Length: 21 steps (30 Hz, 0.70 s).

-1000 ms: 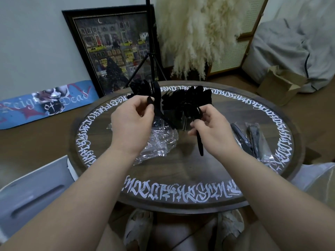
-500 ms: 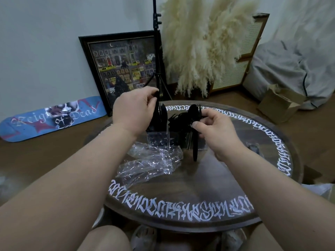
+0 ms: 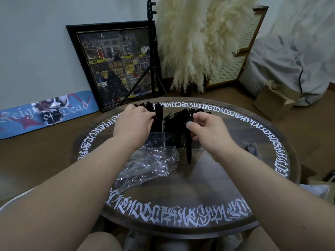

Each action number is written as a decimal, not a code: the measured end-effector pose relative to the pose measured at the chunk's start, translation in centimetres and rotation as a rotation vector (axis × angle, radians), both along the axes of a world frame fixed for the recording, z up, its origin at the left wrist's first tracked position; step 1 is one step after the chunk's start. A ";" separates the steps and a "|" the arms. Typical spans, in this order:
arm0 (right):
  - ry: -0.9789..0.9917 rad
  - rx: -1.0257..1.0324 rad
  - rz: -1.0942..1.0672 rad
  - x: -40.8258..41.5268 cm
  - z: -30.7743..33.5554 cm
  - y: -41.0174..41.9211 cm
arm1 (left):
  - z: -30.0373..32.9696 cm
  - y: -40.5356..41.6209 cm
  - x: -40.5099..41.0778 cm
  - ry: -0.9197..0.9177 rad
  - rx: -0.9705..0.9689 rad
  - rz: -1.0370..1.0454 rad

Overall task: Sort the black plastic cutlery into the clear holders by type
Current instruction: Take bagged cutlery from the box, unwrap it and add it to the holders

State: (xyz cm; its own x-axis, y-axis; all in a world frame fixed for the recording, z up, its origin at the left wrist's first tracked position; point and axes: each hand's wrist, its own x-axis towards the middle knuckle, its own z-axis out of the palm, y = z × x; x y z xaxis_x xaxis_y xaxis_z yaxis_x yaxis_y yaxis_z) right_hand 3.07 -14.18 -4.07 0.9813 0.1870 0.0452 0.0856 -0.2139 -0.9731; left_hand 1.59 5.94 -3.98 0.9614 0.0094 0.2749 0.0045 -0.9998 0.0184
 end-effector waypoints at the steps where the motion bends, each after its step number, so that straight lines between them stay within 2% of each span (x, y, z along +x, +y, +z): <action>1: 0.004 -0.010 0.004 0.0 0.1 0.0 | -0.2 0.0 -0.1 -0.037 -0.031 -0.006; 4: 0.017 -0.031 0.016 0.3 0.2 0.1 | 0.0 -0.8 -0.7 -0.217 -0.251 -0.109; 7: 0.023 -0.089 0.044 0.5 0.5 0.5 | 1.3 -2.3 -0.9 -0.212 -0.425 -0.243; 14: -0.049 -0.194 0.078 0.3 0.9 1.2 | 2.5 -3.2 -0.6 -0.195 -0.488 -0.294; 19: -0.017 -0.186 0.165 -0.1 1.3 0.6 | 2.6 -2.9 -1.2 -0.210 -0.493 -0.294; 21: -0.017 -0.177 0.138 0.0 1.3 0.5 | 2.8 -2.7 -1.4 -0.195 -0.509 -0.291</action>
State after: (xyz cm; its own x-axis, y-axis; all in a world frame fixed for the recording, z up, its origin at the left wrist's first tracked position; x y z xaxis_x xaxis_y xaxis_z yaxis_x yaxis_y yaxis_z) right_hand 3.05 -13.71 -2.73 0.9451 0.3264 0.0157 0.1419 -0.3667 -0.9195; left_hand 0.19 3.19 -1.22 0.8767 -0.0697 0.4759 -0.3188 -0.8250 0.4666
